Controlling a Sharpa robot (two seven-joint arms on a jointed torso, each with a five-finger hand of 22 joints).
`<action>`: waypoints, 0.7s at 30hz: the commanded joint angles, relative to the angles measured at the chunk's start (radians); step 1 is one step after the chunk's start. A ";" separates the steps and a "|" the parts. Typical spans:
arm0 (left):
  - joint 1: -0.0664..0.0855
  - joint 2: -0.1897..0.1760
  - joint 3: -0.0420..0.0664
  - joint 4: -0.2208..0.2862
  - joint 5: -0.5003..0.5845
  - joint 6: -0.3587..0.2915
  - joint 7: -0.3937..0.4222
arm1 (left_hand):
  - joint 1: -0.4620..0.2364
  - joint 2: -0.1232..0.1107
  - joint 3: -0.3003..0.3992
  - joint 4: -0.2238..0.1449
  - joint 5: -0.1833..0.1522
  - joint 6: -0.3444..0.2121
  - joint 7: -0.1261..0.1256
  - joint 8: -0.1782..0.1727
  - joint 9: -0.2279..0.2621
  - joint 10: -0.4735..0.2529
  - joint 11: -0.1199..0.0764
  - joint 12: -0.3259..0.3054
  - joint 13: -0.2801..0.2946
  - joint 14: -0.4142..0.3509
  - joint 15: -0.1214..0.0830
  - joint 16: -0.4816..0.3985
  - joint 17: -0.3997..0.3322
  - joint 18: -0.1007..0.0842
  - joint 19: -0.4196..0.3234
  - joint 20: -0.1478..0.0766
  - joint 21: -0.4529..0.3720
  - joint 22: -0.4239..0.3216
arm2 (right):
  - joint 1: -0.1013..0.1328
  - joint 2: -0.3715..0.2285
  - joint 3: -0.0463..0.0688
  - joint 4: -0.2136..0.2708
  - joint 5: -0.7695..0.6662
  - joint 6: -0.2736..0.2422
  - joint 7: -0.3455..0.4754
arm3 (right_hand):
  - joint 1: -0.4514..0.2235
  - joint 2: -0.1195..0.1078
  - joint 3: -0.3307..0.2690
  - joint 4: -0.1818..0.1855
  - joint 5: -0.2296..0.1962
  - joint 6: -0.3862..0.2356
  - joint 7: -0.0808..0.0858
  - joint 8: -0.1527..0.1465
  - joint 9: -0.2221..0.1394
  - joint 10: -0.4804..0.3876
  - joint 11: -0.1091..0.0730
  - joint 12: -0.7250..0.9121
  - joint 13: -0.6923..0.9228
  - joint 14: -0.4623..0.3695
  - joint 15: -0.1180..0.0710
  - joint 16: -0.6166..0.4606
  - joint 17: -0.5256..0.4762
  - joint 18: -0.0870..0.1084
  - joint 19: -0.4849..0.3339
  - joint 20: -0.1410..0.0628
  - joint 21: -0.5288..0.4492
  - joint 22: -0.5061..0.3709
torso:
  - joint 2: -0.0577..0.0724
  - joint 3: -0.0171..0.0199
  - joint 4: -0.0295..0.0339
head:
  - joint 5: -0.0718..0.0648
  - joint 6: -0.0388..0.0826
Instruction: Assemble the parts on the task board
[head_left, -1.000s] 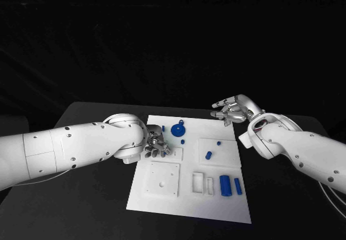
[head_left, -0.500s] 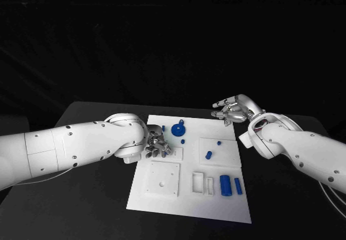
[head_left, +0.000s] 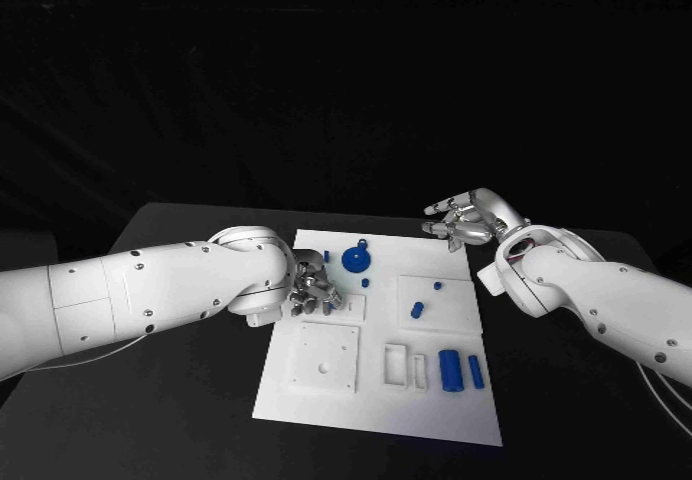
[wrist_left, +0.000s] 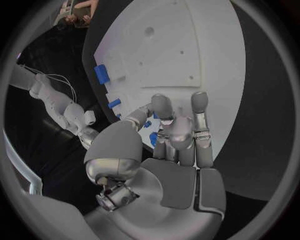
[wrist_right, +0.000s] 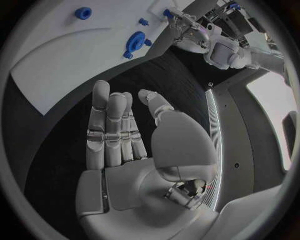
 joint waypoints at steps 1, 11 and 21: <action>-0.010 0.001 -0.008 -0.005 0.001 0.035 -0.026 | 0.014 0.018 0.077 -0.073 0.009 0.185 -0.107 -0.002 0.002 0.020 -0.033 0.004 0.002 0.000 -0.004 0.004 0.001 -0.001 0.003 0.007 0.004 0.018 | 0.000 0.001 0.000 0.000 -0.005 0.007 0.004 | -0.010 -0.001 0.007 0.000 0.006 -0.001 0.004 0.002 -0.002 -0.005 -0.003 -0.005 -0.001 -0.005 -0.004 0.004 -0.001 0.006 0.023 -0.005 0.005 0.001 | 0.000 -0.0002 0.0005 | 0.000 -0.001; -0.009 -0.005 -0.007 -0.011 -0.001 0.036 -0.031 | -0.002 0.020 0.091 -0.087 0.033 0.187 -0.107 -0.003 0.013 0.019 -0.033 0.010 0.005 0.003 -0.002 0.010 0.017 0.009 0.001 0.016 0.013 0.019 | 0.000 0.001 0.000 -0.001 -0.005 0.007 0.004 | -0.011 -0.002 0.009 -0.001 0.008 -0.001 0.004 0.002 -0.002 -0.005 -0.003 -0.005 -0.001 -0.005 -0.004 0.004 -0.001 0.006 0.023 -0.005 0.006 0.002 | 0.000 -0.0005 0.0010 | -0.002 -0.006; -0.008 -0.008 -0.007 -0.014 -0.001 0.043 -0.032 | -0.004 0.022 0.093 -0.091 0.038 0.188 -0.108 -0.003 0.016 0.019 -0.033 0.012 0.006 0.004 -0.002 0.011 0.022 0.011 -0.001 0.018 0.015 0.019 | 0.000 0.002 0.000 -0.002 -0.005 0.007 0.005 | -0.011 -0.002 0.009 -0.001 0.008 -0.001 0.004 0.002 -0.002 -0.005 -0.003 -0.005 -0.001 -0.005 -0.004 0.004 -0.001 0.006 0.023 -0.005 0.006 0.002 | 0.000 -0.0002 0.0003 | -0.002 -0.006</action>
